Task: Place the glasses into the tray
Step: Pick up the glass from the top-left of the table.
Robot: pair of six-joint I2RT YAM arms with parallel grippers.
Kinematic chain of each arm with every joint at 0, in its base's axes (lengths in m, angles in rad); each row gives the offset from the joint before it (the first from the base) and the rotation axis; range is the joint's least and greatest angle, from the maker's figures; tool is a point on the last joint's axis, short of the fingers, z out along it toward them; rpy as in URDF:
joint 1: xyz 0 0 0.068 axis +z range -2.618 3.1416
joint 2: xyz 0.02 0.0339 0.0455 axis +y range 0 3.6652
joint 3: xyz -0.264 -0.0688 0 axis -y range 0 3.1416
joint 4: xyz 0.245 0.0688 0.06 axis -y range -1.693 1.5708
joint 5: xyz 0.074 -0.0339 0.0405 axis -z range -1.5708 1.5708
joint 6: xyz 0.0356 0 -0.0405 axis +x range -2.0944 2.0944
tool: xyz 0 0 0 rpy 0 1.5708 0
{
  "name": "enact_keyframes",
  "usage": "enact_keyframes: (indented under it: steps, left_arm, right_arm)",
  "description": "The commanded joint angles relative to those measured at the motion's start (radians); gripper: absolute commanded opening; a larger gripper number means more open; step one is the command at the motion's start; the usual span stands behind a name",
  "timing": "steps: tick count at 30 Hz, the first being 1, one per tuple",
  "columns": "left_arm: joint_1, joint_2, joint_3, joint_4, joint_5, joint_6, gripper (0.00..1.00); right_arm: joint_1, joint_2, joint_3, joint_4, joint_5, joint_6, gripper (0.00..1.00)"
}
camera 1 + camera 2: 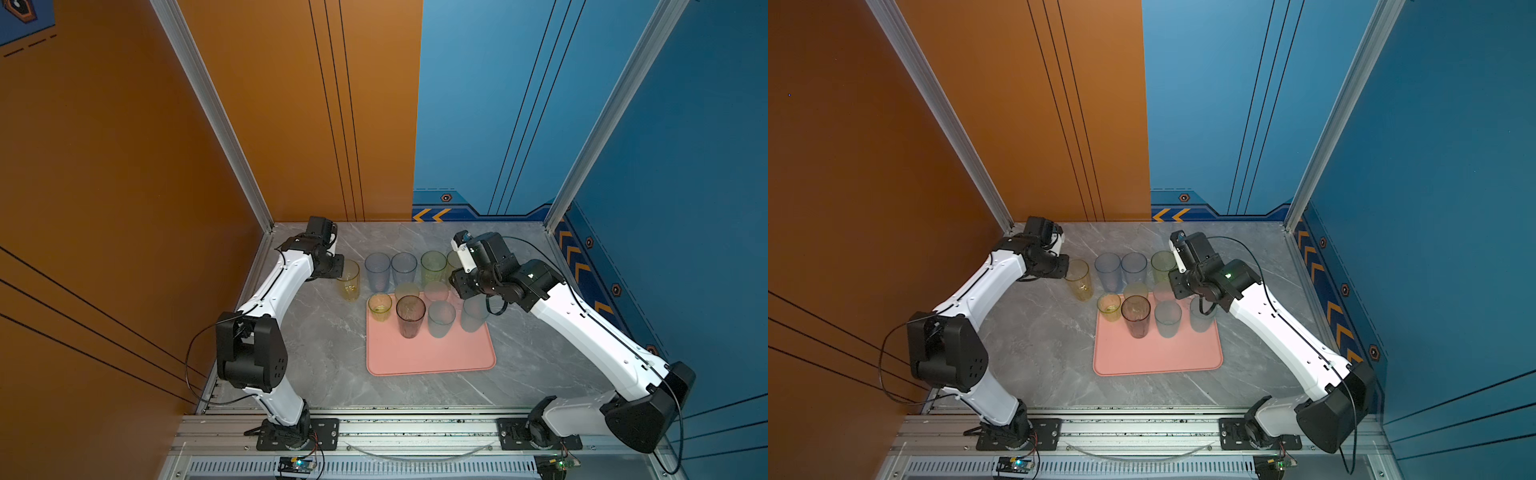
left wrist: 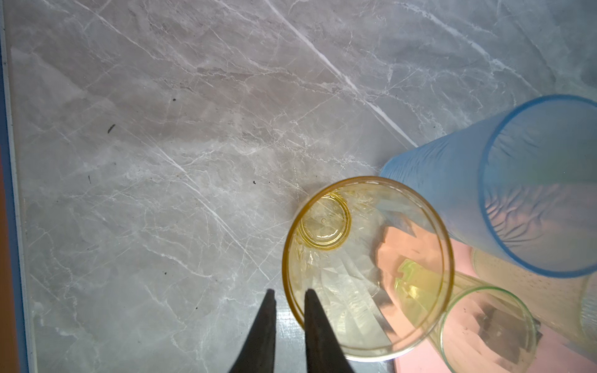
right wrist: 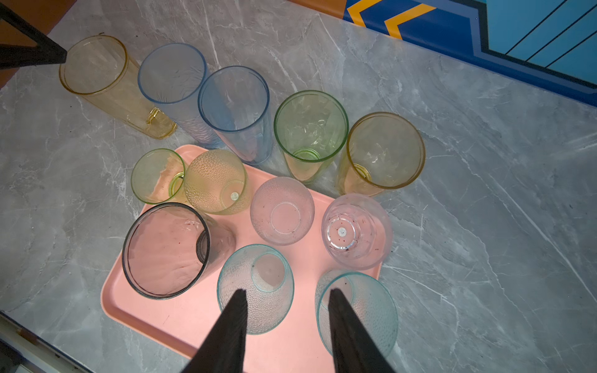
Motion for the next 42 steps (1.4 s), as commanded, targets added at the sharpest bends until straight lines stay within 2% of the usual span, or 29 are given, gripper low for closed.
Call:
enact_keyframes:
  steps: [1, 15, 29, 35, 42]
  left_arm:
    - [0.008, 0.017, 0.040, -0.023, 0.011, 0.019, 0.19]
    - [0.008, 0.079, 0.073, -0.025, 0.013, 0.031, 0.17]
    - [0.008, 0.110, 0.093, -0.057, -0.001, 0.045, 0.03]
    - [0.006, 0.065, 0.093, -0.058, -0.023, 0.053, 0.00]
    - [-0.030, -0.067, 0.107, -0.124, -0.095, 0.068, 0.00]
  right_arm:
    - [-0.010, -0.012, -0.016, 0.015, -0.018, 0.015, 0.41]
    - [-0.023, -0.003, -0.018, 0.017, -0.026, 0.016, 0.41]
    - [-0.035, 0.003, -0.043, 0.030, -0.039, 0.018, 0.41]
    - [-0.044, -0.017, -0.067, 0.038, -0.043, 0.020, 0.41]
    - [-0.050, -0.043, -0.098, 0.061, -0.061, 0.022, 0.41]
